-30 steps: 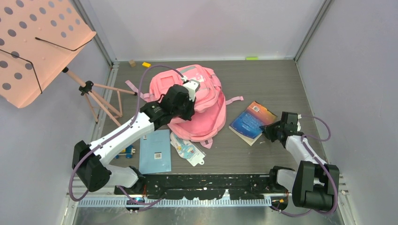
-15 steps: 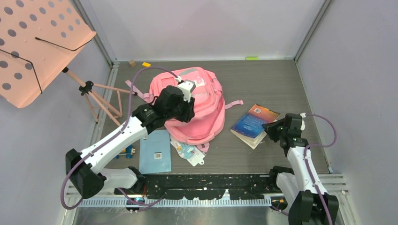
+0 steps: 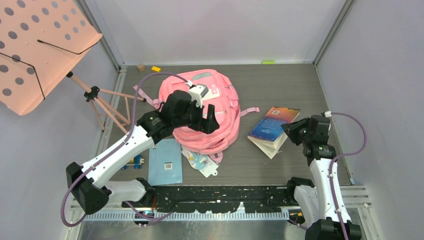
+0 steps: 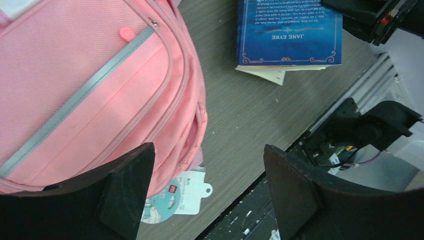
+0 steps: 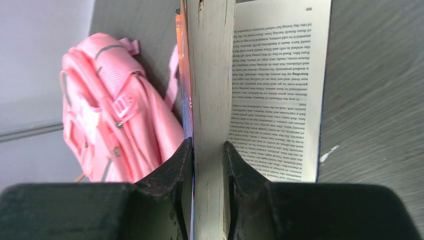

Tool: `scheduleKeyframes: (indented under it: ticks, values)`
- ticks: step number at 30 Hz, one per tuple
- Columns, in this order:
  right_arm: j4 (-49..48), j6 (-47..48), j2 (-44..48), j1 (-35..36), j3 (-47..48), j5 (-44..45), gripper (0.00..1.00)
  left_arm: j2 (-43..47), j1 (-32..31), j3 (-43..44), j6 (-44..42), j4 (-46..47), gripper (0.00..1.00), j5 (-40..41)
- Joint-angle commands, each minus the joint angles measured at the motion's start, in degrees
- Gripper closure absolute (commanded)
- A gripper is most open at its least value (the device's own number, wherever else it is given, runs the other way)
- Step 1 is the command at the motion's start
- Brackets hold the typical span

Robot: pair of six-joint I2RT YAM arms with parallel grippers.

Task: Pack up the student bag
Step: Pick up the book from the center of the board.

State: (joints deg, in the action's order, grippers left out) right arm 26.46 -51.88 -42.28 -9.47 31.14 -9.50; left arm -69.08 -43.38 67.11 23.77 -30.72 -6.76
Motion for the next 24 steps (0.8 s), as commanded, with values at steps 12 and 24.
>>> scheduleKeyframes:
  ticks: [12, 24]
  values:
    - [-27.9, -5.6, 0.7, 2.7, 10.9, -19.2, 1.00, 2.0, 2.9, -3.6, 17.8, 18.0, 0.10, -12.8]
    - [-44.5, -6.9, -8.5, 22.2, 16.6, -18.0, 0.99, 3.2, 10.2, -9.6, 23.8, 23.4, 0.09, -19.1]
